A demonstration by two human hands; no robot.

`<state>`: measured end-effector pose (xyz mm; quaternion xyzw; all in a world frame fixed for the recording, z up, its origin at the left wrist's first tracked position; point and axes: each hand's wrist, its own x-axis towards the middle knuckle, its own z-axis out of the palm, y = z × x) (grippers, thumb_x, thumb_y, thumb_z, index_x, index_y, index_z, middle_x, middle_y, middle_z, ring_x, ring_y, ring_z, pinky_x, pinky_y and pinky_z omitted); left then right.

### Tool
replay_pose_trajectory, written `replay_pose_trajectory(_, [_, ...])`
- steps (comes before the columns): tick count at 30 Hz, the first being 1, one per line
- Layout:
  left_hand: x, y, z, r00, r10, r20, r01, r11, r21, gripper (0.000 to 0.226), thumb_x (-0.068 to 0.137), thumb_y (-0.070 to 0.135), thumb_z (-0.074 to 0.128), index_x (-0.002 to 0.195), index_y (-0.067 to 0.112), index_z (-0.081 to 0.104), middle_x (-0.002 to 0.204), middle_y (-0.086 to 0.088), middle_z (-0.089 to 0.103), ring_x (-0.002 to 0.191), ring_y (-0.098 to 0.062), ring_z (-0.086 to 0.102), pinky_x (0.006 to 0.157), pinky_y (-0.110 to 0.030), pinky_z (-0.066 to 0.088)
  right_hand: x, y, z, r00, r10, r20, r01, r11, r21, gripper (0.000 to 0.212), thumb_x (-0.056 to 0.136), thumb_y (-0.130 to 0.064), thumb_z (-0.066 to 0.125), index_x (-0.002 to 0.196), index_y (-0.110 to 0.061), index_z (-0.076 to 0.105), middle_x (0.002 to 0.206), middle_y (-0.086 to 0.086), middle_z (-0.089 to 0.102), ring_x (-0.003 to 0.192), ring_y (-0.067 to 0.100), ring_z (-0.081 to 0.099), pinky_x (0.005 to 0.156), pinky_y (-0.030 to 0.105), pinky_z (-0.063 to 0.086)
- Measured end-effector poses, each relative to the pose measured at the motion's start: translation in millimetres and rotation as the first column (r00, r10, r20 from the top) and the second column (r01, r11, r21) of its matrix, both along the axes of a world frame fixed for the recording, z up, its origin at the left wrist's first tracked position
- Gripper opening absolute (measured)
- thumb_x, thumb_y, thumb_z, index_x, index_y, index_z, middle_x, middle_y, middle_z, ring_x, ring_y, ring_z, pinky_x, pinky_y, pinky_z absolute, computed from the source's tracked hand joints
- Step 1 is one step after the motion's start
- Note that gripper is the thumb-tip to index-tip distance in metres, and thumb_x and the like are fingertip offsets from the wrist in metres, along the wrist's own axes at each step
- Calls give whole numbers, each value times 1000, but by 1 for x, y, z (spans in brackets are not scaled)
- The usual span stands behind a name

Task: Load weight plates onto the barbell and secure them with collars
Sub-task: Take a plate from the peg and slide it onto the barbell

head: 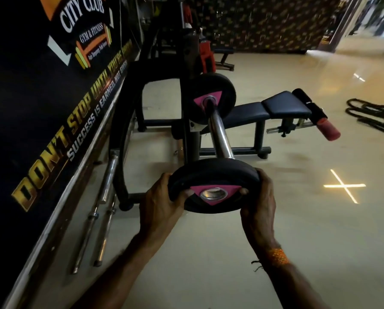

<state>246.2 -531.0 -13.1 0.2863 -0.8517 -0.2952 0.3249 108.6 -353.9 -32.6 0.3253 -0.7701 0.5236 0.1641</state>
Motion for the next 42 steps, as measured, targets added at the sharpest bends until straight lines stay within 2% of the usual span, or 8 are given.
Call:
replay_pose_trajectory(5, [-39,16,15,1000,26,-4,-26,1000,11,62,81,66,62,118,17,61,102,4,72,94,-15,68,79,-35,57,-45,8,11,998,56,-4,-56,998,-15,52,99,-41,46,143,-14,37,126,10,54,110,21,54,87,22,45])
replay_pose_trajectory(11, [-66,16,17,996,79,29,-79,997,-11,56,82,61,66,115,16,61,97,3,72,89,-15,68,74,-37,57,-74,5,11,993,113,30,-113,993,-28,51,99,-39,46,141,-10,40,126,7,54,109,17,54,89,4,39])
replay_pose_trajectory(14, [-76,14,18,995,87,40,-86,996,-19,50,83,54,71,116,16,61,97,3,71,87,-13,67,74,-37,59,-84,1,12,989,133,60,-129,990,-59,51,99,-42,45,141,-13,40,124,5,53,108,17,55,88,15,45])
replay_pose_trajectory(19, [-83,10,17,993,109,38,-108,994,-27,73,73,75,47,114,17,61,93,5,70,82,-7,62,69,-30,56,-95,-7,8,987,148,55,-146,988,-43,53,99,-44,45,140,-11,42,123,1,52,108,11,51,89,9,40])
replay_pose_trajectory(24, [-98,-1,14,991,131,26,-131,991,-18,77,74,81,41,117,20,59,96,5,71,84,-8,65,72,-32,58,-112,-21,10,987,142,74,-142,990,-8,59,98,-48,44,139,-6,43,125,9,54,111,17,52,91,23,43])
replay_pose_trajectory(33, [-157,-49,32,991,120,62,-114,990,-88,72,83,49,74,146,25,46,112,-1,74,100,-19,71,77,-27,58,-168,-71,23,988,155,8,-155,980,124,61,101,-18,55,154,-17,26,141,7,46,119,14,52,88,30,52])
replay_pose_trajectory(37, [-194,-79,28,988,148,52,-143,986,-86,77,85,43,75,151,26,39,113,-5,73,100,-23,72,76,-38,62,-202,-101,28,992,123,-13,-119,977,178,61,101,-22,56,155,-18,27,141,9,52,102,10,54,71,18,47])
replay_pose_trajectory(42, [-242,-119,25,976,206,62,-203,978,-54,78,86,42,74,153,22,38,124,-6,70,114,-24,67,89,-38,58,-238,-140,31,998,29,-57,-15,973,230,68,99,-38,50,158,-19,23,137,8,59,87,19,66,66,29,52])
